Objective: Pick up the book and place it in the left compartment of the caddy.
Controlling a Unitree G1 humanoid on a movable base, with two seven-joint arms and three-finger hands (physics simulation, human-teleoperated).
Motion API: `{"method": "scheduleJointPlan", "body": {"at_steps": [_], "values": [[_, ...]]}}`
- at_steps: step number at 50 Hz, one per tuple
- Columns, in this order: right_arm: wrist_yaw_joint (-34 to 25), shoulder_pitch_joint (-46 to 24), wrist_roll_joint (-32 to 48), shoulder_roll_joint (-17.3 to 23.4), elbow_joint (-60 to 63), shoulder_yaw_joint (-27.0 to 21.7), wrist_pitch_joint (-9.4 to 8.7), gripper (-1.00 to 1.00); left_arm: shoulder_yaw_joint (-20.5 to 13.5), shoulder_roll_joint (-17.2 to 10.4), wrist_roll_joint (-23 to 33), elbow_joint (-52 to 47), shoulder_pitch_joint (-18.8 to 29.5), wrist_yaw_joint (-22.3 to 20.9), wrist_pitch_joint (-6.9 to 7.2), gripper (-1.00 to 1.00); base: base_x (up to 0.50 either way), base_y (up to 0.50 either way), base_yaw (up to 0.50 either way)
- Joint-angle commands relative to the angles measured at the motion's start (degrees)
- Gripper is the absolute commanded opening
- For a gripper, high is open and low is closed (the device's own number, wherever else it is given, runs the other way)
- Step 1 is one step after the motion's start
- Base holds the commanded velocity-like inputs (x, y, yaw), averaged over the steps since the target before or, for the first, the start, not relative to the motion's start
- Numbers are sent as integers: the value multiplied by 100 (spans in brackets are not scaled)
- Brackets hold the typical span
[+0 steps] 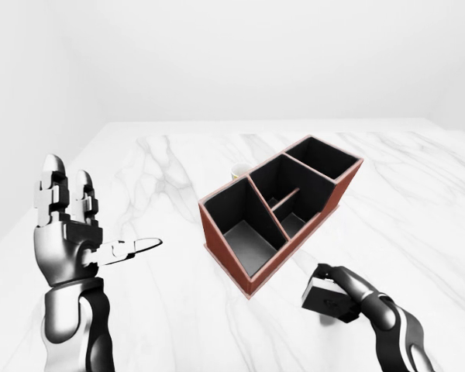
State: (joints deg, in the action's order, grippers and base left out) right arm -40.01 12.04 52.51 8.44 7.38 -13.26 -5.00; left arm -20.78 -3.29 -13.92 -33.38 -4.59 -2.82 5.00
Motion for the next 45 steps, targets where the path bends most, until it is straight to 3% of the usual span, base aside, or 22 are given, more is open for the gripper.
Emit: {"method": "scheduleJointPlan", "body": {"at_steps": [1,17,34,45], "values": [[1,-17,73,-14,153,7,0,-100,7,5,-4,-21,-3,15,0,100,0,0,0],[1,55,257,-98,749,-51,0,-100,13,14,-14,12,-11,14,0,100,0,0,0],[1,182,1154,-487,2816,6,0,-100,59,41,21,-54,-48,-3,0,100,0,0,0],[1,70,1225,-633,3109,146,0,-100,42,46,2,-107,-62,-17,0,100,0,0,0]]}}
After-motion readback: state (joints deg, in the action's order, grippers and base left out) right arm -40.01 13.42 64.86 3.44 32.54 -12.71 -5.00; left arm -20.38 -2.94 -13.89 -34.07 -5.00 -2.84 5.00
